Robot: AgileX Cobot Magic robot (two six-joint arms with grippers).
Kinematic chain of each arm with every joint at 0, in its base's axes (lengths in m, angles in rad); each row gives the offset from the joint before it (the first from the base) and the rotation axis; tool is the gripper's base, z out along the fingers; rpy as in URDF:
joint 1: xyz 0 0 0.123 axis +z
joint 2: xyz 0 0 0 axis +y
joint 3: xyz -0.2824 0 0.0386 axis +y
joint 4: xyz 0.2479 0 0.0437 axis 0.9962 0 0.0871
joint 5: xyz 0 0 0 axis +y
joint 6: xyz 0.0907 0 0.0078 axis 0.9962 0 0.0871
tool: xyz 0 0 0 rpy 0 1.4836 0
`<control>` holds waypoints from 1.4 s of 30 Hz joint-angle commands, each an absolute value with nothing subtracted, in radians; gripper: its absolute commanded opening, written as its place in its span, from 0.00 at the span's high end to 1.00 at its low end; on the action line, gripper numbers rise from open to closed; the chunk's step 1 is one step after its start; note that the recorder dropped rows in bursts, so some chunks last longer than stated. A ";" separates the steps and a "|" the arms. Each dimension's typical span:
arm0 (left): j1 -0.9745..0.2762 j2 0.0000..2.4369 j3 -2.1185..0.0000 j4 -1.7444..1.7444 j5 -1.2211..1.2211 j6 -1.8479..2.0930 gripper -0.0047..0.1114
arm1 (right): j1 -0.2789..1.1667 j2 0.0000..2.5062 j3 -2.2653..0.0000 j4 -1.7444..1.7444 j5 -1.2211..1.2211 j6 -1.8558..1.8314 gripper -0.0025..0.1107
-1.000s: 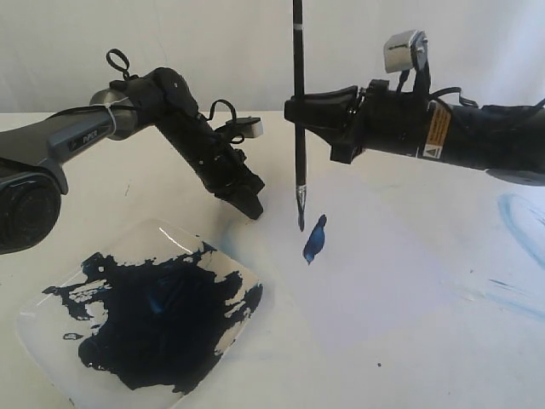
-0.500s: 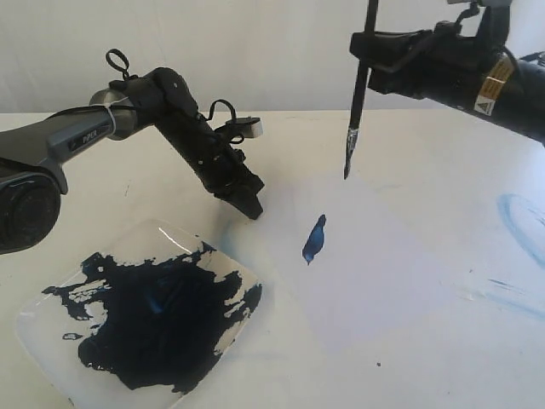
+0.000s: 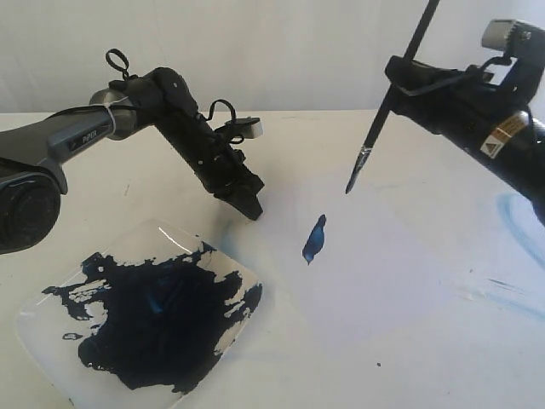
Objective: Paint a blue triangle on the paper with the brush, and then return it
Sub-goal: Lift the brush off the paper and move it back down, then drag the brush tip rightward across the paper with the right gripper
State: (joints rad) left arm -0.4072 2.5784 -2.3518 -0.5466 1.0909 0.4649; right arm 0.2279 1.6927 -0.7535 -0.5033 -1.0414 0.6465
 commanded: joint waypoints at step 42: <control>-0.411 2.576 -2.352 -0.544 1.092 0.473 0.96 | 0.241 2.052 -1.028 -0.664 -1.104 0.658 0.98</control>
